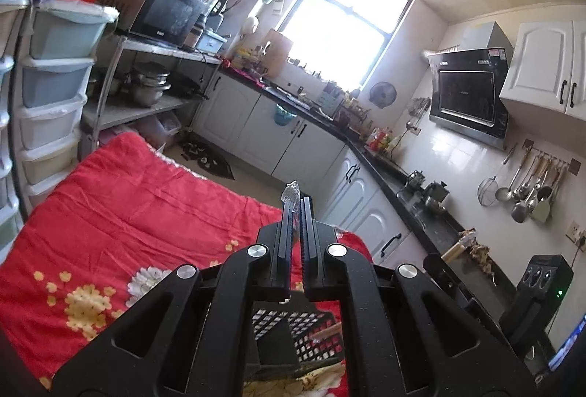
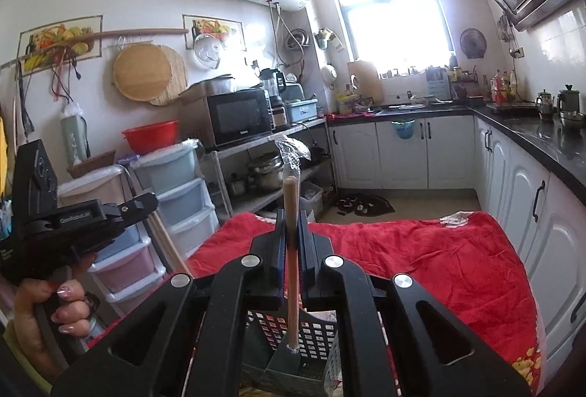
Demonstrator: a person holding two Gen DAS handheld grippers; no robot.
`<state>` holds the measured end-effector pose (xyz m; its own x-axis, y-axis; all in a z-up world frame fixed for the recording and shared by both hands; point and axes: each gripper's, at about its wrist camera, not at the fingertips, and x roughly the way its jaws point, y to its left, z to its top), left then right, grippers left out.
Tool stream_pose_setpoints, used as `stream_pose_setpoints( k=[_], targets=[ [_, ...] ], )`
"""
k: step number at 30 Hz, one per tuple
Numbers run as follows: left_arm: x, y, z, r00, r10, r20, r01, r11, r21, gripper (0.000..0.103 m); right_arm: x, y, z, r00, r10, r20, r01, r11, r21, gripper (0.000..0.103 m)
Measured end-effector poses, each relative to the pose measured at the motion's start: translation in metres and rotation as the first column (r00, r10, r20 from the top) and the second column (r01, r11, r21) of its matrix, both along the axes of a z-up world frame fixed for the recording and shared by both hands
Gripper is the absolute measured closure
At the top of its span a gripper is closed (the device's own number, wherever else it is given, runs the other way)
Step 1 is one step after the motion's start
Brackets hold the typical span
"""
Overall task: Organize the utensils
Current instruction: 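Lift both held chopsticks upright and carry them above the green mesh basket, then open both tools to drop the chopsticks into the basket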
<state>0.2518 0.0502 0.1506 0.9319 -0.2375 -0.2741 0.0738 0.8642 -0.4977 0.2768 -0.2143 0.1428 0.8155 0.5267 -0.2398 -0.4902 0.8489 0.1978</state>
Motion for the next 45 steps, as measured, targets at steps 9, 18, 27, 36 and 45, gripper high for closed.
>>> stream_pose_setpoints(
  k=[9, 18, 27, 36, 45],
  targets=[
    [-0.003, 0.006, -0.022, 0.998, -0.041, -0.057, 0.039, 0.999, -0.031, 0.101, 0.004, 0.002, -0.027, 0.997, -0.040, -0.060, 0.041, 0.999, 0.007, 0.097],
    [-0.002, 0.001, -0.031, 0.988, -0.125, -0.094, 0.124, 0.992, -0.016, 0.101, 0.000, -0.002, -0.040, 0.983, -0.120, -0.141, 0.125, 0.992, 0.030, 0.063],
    [-0.008, 0.012, -0.033, 0.981, -0.164, -0.104, 0.163, 0.986, -0.022, 0.078, -0.015, -0.009, -0.037, 0.964, -0.192, -0.182, 0.205, 0.977, 0.055, 0.046],
    [-0.039, 0.027, -0.027, 0.989, -0.136, -0.059, 0.137, 0.991, 0.004, 0.036, -0.049, -0.021, -0.027, 0.952, -0.277, -0.132, 0.282, 0.959, 0.021, 0.030],
    [-0.068, 0.031, -0.022, 0.994, -0.108, -0.012, 0.109, 0.994, 0.019, 0.012, -0.088, -0.039, -0.019, 0.953, -0.294, -0.079, 0.296, 0.955, 0.021, 0.024]
  ],
)
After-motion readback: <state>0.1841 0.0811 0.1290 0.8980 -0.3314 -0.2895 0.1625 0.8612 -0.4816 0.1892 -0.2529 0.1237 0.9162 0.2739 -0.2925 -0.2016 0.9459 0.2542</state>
